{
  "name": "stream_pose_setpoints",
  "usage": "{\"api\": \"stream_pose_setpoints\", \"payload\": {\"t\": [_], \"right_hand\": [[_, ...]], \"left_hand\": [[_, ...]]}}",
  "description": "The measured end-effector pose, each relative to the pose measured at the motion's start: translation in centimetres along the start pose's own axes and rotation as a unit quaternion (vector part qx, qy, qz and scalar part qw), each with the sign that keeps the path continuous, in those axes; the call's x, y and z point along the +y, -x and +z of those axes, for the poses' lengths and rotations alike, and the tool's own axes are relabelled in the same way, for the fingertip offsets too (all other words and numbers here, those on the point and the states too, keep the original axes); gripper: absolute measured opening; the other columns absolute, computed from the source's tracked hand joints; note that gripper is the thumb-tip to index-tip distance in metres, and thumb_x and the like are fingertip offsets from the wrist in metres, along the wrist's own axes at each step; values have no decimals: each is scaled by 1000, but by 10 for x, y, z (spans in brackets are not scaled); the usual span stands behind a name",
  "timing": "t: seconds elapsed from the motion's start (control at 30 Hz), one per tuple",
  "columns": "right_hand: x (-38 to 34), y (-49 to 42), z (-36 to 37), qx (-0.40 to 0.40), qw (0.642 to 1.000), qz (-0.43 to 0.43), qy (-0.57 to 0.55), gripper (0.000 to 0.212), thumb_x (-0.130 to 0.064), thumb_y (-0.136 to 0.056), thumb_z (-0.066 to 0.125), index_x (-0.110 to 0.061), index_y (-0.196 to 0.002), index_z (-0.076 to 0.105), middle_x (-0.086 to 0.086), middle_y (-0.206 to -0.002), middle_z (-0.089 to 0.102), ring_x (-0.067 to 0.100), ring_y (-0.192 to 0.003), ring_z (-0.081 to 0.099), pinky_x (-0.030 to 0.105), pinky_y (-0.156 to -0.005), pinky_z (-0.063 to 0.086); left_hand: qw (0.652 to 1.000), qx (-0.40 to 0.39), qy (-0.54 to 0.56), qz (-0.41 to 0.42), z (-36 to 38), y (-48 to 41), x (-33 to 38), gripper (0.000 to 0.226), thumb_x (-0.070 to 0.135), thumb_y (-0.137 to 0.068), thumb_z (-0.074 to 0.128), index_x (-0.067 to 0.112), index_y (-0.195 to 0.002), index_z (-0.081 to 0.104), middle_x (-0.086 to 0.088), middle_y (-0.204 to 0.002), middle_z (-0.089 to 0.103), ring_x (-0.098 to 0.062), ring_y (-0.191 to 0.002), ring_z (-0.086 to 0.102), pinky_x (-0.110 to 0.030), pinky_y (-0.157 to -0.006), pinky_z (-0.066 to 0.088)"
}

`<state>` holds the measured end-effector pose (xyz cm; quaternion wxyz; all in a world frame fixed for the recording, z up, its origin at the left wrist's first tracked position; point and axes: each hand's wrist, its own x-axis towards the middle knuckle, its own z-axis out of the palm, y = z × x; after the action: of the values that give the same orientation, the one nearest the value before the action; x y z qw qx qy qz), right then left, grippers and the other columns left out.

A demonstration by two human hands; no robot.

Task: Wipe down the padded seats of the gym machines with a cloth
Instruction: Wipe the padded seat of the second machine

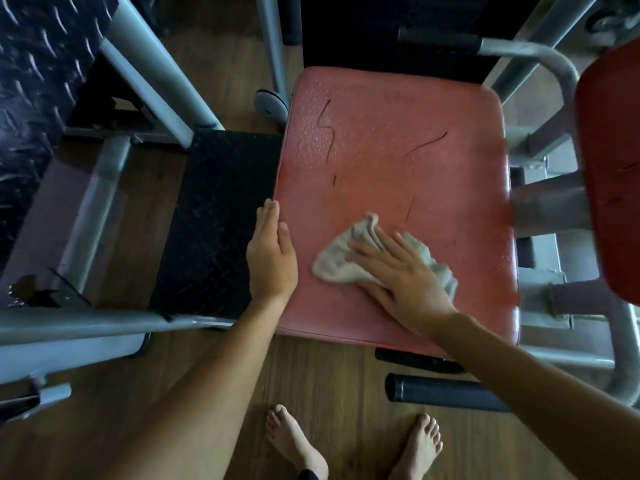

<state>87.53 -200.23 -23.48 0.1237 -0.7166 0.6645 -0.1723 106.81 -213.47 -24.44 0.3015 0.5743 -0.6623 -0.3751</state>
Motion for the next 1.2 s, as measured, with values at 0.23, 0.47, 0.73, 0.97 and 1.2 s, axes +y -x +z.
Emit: {"api": "stream_pose_setpoints", "payload": {"t": [0.23, 0.47, 0.73, 0.97, 1.2], "right_hand": [[29, 10, -19, -32, 997, 65, 9, 47, -47, -105, 35, -36, -151, 39, -11, -162, 30, 21, -155, 12, 42, -127, 4], [18, 13, -10, 18, 998, 64, 13, 46, -38, -105, 41, -22, -147, 50, -3, -158, 40, 24, -154, 18, 42, -127, 11], [103, -18, -41, 0, 991, 127, 48, 55, -44, -103, 31, -22, -152, 41, 7, -162, 33, 34, -152, 23, 54, -122, 18], [81, 9, -32, 18, 997, 70, -3, 46, -32, -104, 47, -19, -148, 48, 1, -157, 42, 29, -153, 21, 50, -125, 16], [98, 4, -36, 16, 997, 80, 7, 45, -40, -103, 44, -31, -147, 47, -6, -156, 44, 26, -152, 24, 49, -125, 13]], "left_hand": [[986, -21, -165, 23, 6, 13, 11, 53, 27, -110, 29, 9, -158, 20, -6, -168, 12, -21, -156, 0, -31, -127, -2], [959, -16, -283, -19, 34, 24, 35, 63, 33, -107, 33, -1, -157, 15, -21, -167, 5, -37, -155, 1, -48, -126, -1], [929, 22, -369, 19, 47, 32, 28, 65, 37, -107, 31, -4, -156, 17, -24, -165, 14, -37, -154, 14, -48, -126, 11], [919, 27, -392, 24, 50, 27, 25, 65, 39, -106, 23, -1, -157, 16, -22, -166, 14, -36, -154, 13, -49, -126, 11], [916, 30, -399, 32, 50, 28, 24, 65, 39, -106, 25, 0, -157, 16, -21, -166, 13, -35, -154, 12, -48, -127, 10]]}}
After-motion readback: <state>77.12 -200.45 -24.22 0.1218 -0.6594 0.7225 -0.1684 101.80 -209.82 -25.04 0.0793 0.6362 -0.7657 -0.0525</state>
